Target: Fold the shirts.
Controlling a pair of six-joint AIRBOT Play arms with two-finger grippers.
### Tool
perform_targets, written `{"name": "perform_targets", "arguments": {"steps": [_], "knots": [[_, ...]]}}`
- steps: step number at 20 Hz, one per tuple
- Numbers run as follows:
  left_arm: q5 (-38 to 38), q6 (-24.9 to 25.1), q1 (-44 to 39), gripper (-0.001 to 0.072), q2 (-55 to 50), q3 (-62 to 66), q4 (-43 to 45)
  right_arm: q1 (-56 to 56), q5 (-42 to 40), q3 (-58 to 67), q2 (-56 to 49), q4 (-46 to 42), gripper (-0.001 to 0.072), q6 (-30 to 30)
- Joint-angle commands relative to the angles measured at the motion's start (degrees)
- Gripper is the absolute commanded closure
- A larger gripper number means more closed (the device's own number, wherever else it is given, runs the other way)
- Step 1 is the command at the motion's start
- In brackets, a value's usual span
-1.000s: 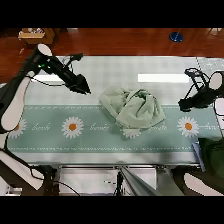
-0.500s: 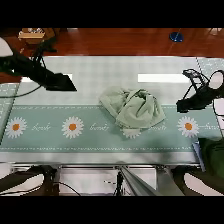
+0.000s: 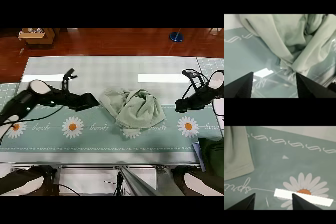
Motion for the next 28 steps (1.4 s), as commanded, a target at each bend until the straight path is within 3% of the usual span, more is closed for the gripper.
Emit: {"name": "perform_targets", "arguments": {"steps": [1,13,14,15,17,21,24,26,27,28], "knots": [[10.4,-3.1,-7.6,0.0088,-6.1,-0.7,-2.4,0.0,0.0,0.0,0.0,0.2,0.0195,0.0],[10.9,-6.3,-11.7,0.0089,-18.8,10.3,-3.5,0.0,-0.7,0.0,0.0,0.2,0.0210,0.0],[10.7,-6.7,-12.0,0.0121,-19.5,10.8,-3.7,0.0,-0.7,0.0,0.0,0.2,0.0210,0.0],[9.8,-6.9,-12.2,0.0242,-20.3,11.5,-3.9,0.0,-0.6,0.0,0.0,0.2,0.0210,0.0],[7.2,-6.8,-12.7,0.0655,-21.6,12.5,-4.8,0.0,0.0,0.0,0.0,0.2,0.0210,0.0],[3.2,-5.5,-12.2,0.0678,-21.6,12.7,-4.7,-0.5,-1.3,0.0,1.6,-0.4,0.0210,0.2],[0.5,-4.5,-11.9,0.0678,-21.3,12.7,-4.7,-8.7,-2.4,-0.8,2.9,3.7,0.0209,1.2],[0.3,-4.2,-11.9,0.0678,-20.8,12.7,-4.7,-18.1,-3.5,-3.2,2.9,15.6,0.0200,-1.8],[0.3,-4.2,-11.9,0.0678,-20.4,12.7,-4.7,-22.6,-3.9,-5.2,2.9,22.6,0.0102,-4.2],[0.3,-4.2,-11.9,0.0678,-20.2,12.8,-4.7,-26.2,-4.7,-7.2,2.9,28.1,0.0086,-6.1]]}}
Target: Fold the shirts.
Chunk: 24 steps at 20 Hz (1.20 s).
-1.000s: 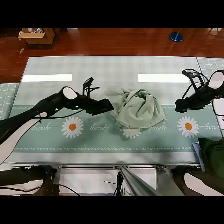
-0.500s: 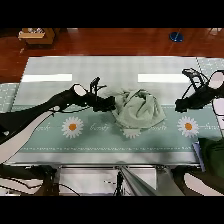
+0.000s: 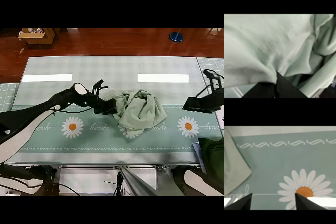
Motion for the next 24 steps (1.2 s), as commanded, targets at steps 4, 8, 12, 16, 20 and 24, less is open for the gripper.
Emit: {"name": "perform_targets", "arguments": {"steps": [4,8,12,16,20,24], "knots": [[-1.4,0.5,0.1,0.0677,0.8,0.1,-0.1,-15.2,-4.3,-10.6,-0.2,24.3,0.0089,-9.6],[-1.6,0.7,0.1,0.0677,0.8,0.1,0.0,-14.9,-4.7,-15.0,-3.4,33.3,0.0105,-14.6],[-1.6,0.7,0.2,0.0677,0.8,0.1,0.0,-14.9,-6.3,-18.1,-6.2,35.2,0.0105,-15.5],[-1.6,0.7,1.2,0.0677,0.8,0.1,-0.1,-14.2,-10.0,-20.9,-6.4,35.9,0.0105,-16.0],[-1.7,0.7,1.8,0.0677,0.8,0.1,-0.1,-5.4,-15.9,-21.3,-6.4,37.0,0.0105,-15.3],[-1.7,0.7,1.9,0.0677,0.8,0.1,-0.1,5.1,-22.7,-21.3,-9.0,37.0,0.0119,-7.6]]}}
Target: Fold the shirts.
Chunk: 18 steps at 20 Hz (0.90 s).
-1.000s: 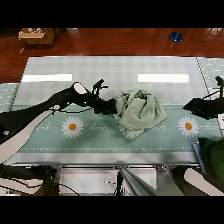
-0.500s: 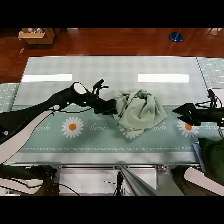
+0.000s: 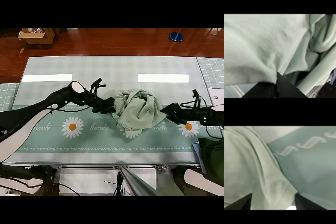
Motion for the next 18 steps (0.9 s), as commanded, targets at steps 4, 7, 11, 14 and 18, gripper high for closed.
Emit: {"name": "perform_targets", "arguments": {"steps": [4,7,11,14,18], "knots": [[0.0,0.5,0.6,0.0679,0.5,0.2,0.0,9.5,-4.9,0.6,-2.5,1.3,0.0688,3.6],[0.0,3.1,3.1,0.0680,4.4,1.4,0.5,6.4,0.5,5.5,2.6,1.4,0.0688,1.9],[0.1,3.1,10.5,0.0680,15.4,5.1,3.1,0.0,2.0,16.2,16.0,1.4,0.0688,3.3],[0.1,4.3,16.8,0.0680,24.6,8.6,3.3,-3.4,1.7,24.3,23.5,1.3,0.0688,5.3],[-0.1,6.1,22.2,0.0680,35.3,13.2,3.3,-4.8,1.9,31.6,28.3,1.1,0.0688,8.7]]}}
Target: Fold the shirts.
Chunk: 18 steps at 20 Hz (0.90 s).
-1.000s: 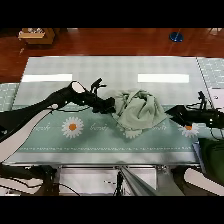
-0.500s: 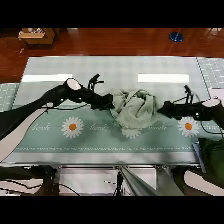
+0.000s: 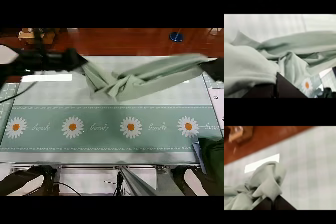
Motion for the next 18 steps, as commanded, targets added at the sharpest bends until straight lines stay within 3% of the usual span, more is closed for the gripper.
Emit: {"name": "perform_targets", "arguments": {"steps": [1,3,7,11,14,18], "knots": [[0.1,1.2,4.7,0.0680,9.5,3.9,0.3,-1.4,0.1,6.6,4.8,0.0,0.0688,3.5],[0.1,1.2,5.9,0.0681,14.0,6.1,2.5,-1.4,0.1,8.8,5.8,-0.2,0.0688,4.4],[-2.7,0.4,8.3,0.0681,20.9,9.2,15.7,-1.4,0.6,13.3,6.1,-6.0,0.0688,7.6],[-11.3,-6.4,12.1,0.0680,23.3,9.2,29.4,-1.4,4.1,15.5,6.1,-18.9,0.0688,9.7],[-17.7,-7.1,13.8,0.0681,23.4,9.2,30.9,-1.4,8.8,16.9,6.1,-27.6,0.0688,13.3],[-15.1,-7.0,13.8,0.0680,25.6,10.4,26.4,-1.4,9.9,22.0,6.2,-21.6,0.0688,13.4]]}}
